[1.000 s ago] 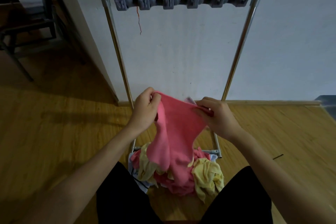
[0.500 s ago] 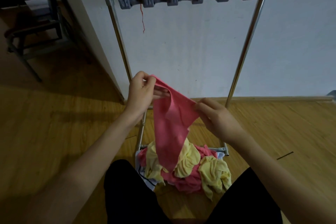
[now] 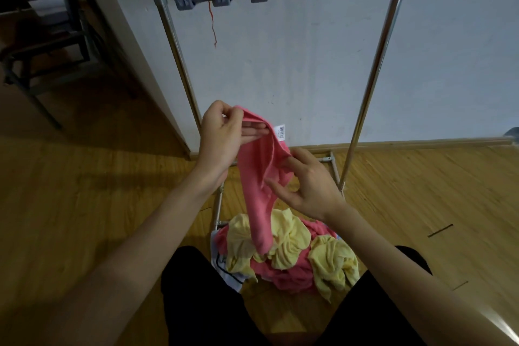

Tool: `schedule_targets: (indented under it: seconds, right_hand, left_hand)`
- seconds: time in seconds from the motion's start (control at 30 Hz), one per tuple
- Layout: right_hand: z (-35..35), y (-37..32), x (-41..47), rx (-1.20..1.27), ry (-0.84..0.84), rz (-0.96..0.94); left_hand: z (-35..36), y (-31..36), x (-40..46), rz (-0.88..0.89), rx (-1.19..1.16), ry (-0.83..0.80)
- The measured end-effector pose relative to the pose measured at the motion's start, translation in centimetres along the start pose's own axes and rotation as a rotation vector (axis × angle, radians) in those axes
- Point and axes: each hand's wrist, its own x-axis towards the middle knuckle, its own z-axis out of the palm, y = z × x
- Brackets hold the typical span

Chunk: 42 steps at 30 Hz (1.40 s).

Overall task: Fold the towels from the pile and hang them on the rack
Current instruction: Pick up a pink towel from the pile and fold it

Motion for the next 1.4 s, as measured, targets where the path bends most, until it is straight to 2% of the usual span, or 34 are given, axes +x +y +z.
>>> schedule_targets:
  seconds: [0.27,0.43,0.67,0.87,1.07,1.17,1.27,1.4]
  right_hand:
    - [0.8,-0.3,1.1,-0.059,0.108,0.135]
    - [0.9,0.3,1.0,-0.053,0.105,0.161]
    - [1.4,1.4,1.0,-0.126,0.227,0.213]
    - [-1.0,3.3,1.2,-0.113,0.247,0.036]
    - [-3.2,3.9,1.8,-0.225,0.096,-0.271]
    - [-3.7,4.1,1.5,-0.261,0.03,-0.366]
    - [-4.0,4.2,1.3,-0.222,0.005,-0.386]
    - [-4.6,4.0,1.5,-0.036,0.053,-0.238]
  left_hand:
    - [0.5,0.4,-0.3,-0.002,-0.002,-0.001]
    - [0.7,0.3,-0.2,-0.008,-0.022,0.014]
    - [0.7,0.1,-0.5,-0.021,-0.024,-0.008]
    - [-1.2,0.7,0.4,-0.022,0.059,0.018]
    - [-3.9,0.2,1.5,-0.038,0.337,-0.003]
    - [-4.9,-0.2,1.9,-0.044,0.45,-0.028]
    - [-5.4,-0.4,1.9,-0.014,0.562,-0.06]
    - [-6.0,0.1,2.0,0.062,0.697,-0.118]
